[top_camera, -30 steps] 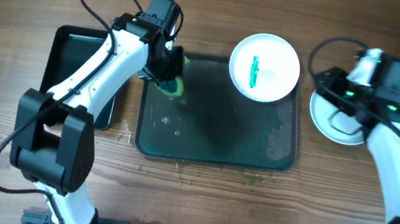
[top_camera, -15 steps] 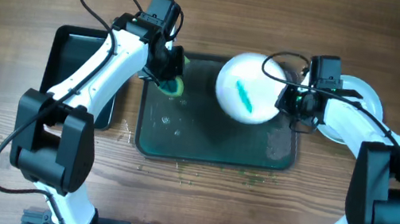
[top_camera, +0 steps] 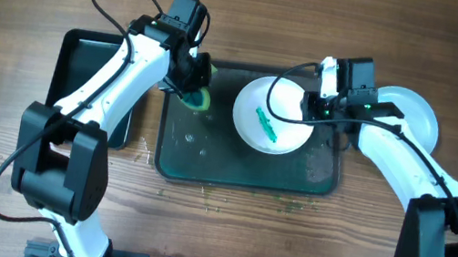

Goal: Clean dirty plates on tray and stack at the side
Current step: 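Pull the last white plate to the tray center with the right gripper, then scrub the last plate with the sponge held by the left gripper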

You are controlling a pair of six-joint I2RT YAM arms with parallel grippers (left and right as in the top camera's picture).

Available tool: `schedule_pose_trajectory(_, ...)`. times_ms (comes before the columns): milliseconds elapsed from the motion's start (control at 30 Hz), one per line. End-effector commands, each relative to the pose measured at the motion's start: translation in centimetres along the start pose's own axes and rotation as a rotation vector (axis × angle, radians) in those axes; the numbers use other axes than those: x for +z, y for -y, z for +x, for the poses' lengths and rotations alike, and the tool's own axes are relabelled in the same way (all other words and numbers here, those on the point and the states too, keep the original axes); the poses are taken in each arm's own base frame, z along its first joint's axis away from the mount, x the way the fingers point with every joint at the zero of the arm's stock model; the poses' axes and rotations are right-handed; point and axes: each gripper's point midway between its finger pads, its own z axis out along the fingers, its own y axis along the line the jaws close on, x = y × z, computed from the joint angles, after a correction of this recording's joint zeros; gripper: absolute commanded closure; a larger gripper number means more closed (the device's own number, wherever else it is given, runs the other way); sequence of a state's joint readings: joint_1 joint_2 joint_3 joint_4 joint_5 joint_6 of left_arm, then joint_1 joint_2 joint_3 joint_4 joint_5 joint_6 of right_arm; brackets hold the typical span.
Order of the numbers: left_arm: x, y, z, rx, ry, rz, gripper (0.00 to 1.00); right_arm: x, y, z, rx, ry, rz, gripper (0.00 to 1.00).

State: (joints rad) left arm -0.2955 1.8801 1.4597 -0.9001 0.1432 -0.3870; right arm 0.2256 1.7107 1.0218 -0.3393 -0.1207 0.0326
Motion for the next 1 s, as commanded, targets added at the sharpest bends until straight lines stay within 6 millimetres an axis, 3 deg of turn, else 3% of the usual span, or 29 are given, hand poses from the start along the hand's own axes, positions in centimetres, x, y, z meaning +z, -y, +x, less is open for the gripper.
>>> schedule_pose_trajectory(0,-0.9,0.5,-0.5,-0.005,0.029,0.009,0.96,1.9,0.5,-0.6,-0.080,0.020,0.012,0.53)
schedule_pose_trajectory(33,-0.9,0.5,-0.5,-0.006,0.029,0.009,0.96,3.3,0.1,0.3,-0.080,-0.008,-0.021,0.57)
schedule_pose_trajectory(133,-0.9,0.5,-0.5,-0.005,0.029,0.009,0.96,4.7,0.1,1.6,-0.044,-0.053,-0.029,0.69)
schedule_pose_trajectory(200,-0.9,0.5,-0.5,-0.005,0.029,0.009,0.96,5.1,0.2,2.0,-0.028,-0.066,-0.028,0.76)
schedule_pose_trajectory(267,-0.9,0.5,-0.5,-0.005,0.029,0.009,0.96,5.2,0.1,2.4,0.049,-0.082,-0.033,0.94)
schedule_pose_trajectory(300,-0.9,0.5,-0.6,-0.005,0.030,0.009,0.96,5.0,-0.3,2.8,0.095,-0.105,-0.050,0.96)
schedule_pose_trajectory(500,-0.9,0.6,-0.7,-0.004,0.036,0.013,0.96,2.0,-5.4,5.9,0.597,-0.410,-0.234,0.96)
schedule_pose_trajectory(567,-0.8,0.6,-0.7,-0.004,0.035,0.012,0.96,2.4,-6.1,6.4,0.612,-0.416,-0.180,0.95)
schedule_pose_trajectory(633,-0.6,0.8,-0.4,0.002,0.027,0.011,0.96,2.8,-7.6,5.7,0.612,-0.384,-0.189,0.96)
schedule_pose_trajectory(767,1.6,1.7,0.7,0.033,-0.022,-0.003,0.96,3.7,-9.5,4.5,0.567,-0.310,-0.182,0.96)
schedule_pose_trajectory(867,4.7,2.3,2.2,0.060,-0.088,-0.029,0.96,3.7,-10.0,4.5,0.552,-0.303,-0.178,0.96)
schedule_pose_trajectory(967,7.2,1.1,2.7,-0.002,-0.106,-0.109,0.96,3.8,-10.0,4.4,0.547,-0.300,-0.179,0.96)
